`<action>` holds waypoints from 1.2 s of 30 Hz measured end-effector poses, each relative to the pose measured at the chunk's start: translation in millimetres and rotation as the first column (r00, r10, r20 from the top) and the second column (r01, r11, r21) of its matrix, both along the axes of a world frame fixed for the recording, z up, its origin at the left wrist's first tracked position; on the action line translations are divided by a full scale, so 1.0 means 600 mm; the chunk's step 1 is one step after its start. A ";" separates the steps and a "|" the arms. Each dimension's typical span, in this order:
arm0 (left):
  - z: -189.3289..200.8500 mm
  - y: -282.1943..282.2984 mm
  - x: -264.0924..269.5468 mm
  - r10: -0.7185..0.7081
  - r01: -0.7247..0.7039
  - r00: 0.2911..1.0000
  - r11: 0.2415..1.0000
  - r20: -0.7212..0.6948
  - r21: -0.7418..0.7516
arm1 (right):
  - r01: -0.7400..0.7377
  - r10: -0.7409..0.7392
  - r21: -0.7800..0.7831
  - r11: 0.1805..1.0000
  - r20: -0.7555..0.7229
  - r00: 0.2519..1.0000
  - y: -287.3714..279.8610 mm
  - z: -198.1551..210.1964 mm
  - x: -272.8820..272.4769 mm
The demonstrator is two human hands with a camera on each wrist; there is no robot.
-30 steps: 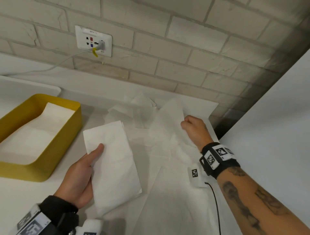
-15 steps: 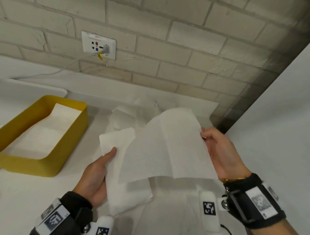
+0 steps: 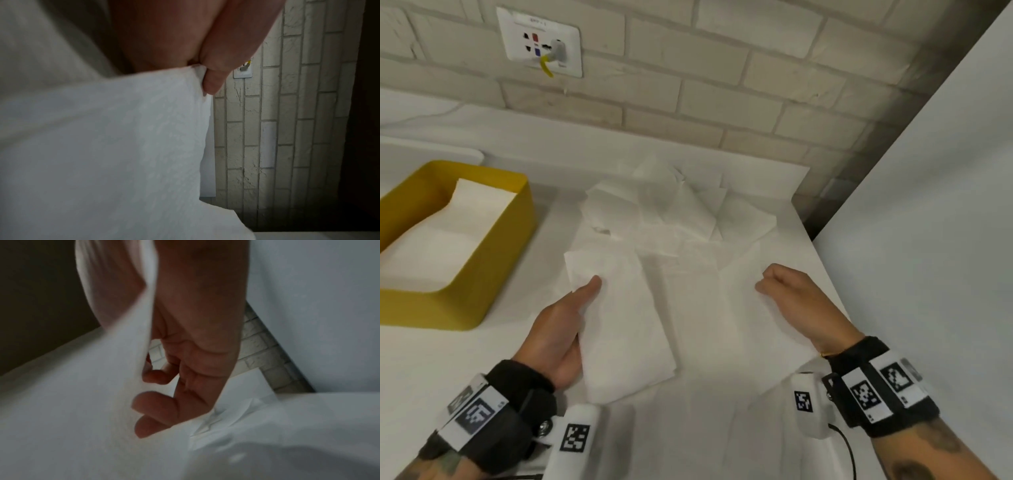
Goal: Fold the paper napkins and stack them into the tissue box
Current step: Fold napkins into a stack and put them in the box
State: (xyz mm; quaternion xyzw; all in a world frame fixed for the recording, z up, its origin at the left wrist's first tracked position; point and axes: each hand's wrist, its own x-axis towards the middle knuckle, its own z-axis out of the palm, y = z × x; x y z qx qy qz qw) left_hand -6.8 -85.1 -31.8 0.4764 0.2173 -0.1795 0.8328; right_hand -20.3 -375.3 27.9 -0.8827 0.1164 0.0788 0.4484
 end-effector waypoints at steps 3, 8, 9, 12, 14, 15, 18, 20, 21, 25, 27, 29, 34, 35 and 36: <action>0.002 -0.001 -0.002 -0.006 0.006 1.000 1.000 0.010 -0.001 | -0.132 0.141 0.086 0.987 -0.106 0.984 0.041 -0.005 -0.001; 0.000 0.012 -0.007 0.017 -0.017 1.000 0.999 0.010 -0.031 | 0.078 -0.078 0.002 0.997 -0.136 0.988 0.034 -0.039 0.012; 0.000 0.014 -0.007 0.019 -0.019 1.000 0.999 0.012 -0.040 | 0.098 -0.104 -0.045 0.994 -0.151 0.983 0.030 -0.049 0.013; 0.000 0.016 -0.006 0.029 -0.028 0.999 0.998 0.025 -0.056 | 0.098 -0.117 -0.107 0.989 -0.189 0.975 0.031 -0.073 0.012; 0.000 0.014 -0.005 0.025 -0.023 0.999 0.998 0.037 -0.061 | 0.063 -0.086 -0.118 0.991 -0.202 0.976 0.037 -0.083 0.016; 0.000 0.012 -0.004 0.021 -0.018 0.999 0.998 0.042 -0.064 | 0.046 -0.069 -0.121 0.992 -0.202 0.977 0.039 -0.088 0.019; 0.000 0.008 -0.002 0.011 -0.007 0.998 0.998 0.056 -0.070 | 0.060 -0.069 -0.066 0.996 -0.151 0.986 0.040 -0.095 0.022; 0.000 0.008 -0.002 0.008 -0.004 0.998 0.998 0.061 -0.070 | 0.095 -0.094 0.009 0.995 -0.089 0.992 0.035 -0.094 0.023; 0.000 0.009 -0.001 0.006 -0.001 0.998 0.997 0.064 -0.075 | 0.102 -0.100 0.038 0.994 -0.059 0.993 0.034 -0.089 0.022; 0.000 0.007 0.004 -0.003 0.010 0.996 0.996 0.087 -0.089 | 0.054 -0.075 0.201 0.978 0.097 0.992 0.042 -0.035 0.018; 0.000 0.005 0.006 0.000 0.008 0.995 0.996 0.096 -0.089 | -0.017 -0.040 0.319 0.947 0.173 0.984 0.053 0.011 0.013; 0.005 -0.001 0.008 -0.003 0.013 0.994 0.995 0.105 -0.096 | -0.105 -0.008 0.459 0.882 0.239 0.971 0.067 0.056 0.009; 0.013 -0.008 0.008 -0.015 0.033 0.994 0.987 0.112 -0.156 | -0.282 -0.023 0.747 0.602 0.369 0.929 0.114 0.117 0.008; 0.012 -0.008 0.008 -0.022 0.041 0.993 0.985 0.114 -0.166 | -0.264 -0.028 0.774 0.576 0.341 0.940 0.126 0.110 0.012; 0.012 -0.010 0.006 -0.032 0.052 0.993 0.984 0.113 -0.173 | -0.216 -0.031 0.781 0.586 0.288 0.957 0.140 0.097 0.016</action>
